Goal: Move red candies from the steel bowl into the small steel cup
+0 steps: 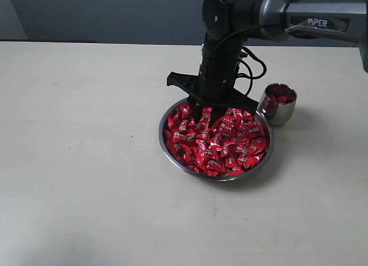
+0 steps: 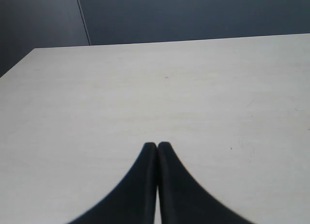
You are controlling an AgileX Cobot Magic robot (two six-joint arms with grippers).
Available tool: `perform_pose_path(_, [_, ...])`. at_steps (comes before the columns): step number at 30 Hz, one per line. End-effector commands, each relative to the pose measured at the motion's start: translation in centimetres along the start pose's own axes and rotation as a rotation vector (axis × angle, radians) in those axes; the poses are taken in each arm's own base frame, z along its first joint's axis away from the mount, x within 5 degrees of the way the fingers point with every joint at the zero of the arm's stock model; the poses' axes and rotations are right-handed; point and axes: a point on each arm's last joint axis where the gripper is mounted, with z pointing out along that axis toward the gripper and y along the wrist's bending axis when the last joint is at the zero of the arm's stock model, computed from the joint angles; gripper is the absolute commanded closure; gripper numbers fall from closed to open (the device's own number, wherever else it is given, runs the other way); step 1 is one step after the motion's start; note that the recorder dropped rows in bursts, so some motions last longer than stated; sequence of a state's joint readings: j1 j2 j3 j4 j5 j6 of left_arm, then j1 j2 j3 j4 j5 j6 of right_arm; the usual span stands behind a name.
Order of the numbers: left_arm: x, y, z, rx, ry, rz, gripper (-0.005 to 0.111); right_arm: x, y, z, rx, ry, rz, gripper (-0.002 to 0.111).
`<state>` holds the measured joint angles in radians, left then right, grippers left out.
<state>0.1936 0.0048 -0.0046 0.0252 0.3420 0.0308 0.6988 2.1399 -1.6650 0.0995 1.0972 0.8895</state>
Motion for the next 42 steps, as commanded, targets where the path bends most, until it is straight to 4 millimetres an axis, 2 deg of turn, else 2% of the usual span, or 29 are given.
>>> perform_pose_path(1, [0.1, 0.0, 0.0, 0.005, -0.008, 0.002, 0.106, 0.1, 0.1, 0.4, 0.035, -0.01, -0.025, 0.079])
perform_pose_path(6, [0.1, 0.0, 0.0, 0.005, -0.008, 0.002, 0.106, -0.1, 0.0, 1.7, 0.062, -0.004, -0.034, 0.079])
perform_pose_path(42, [0.1, 0.0, 0.0, 0.005, -0.008, 0.002, 0.106, -0.5, 0.1, 3.2, 0.066, -0.025, -0.084, 0.079])
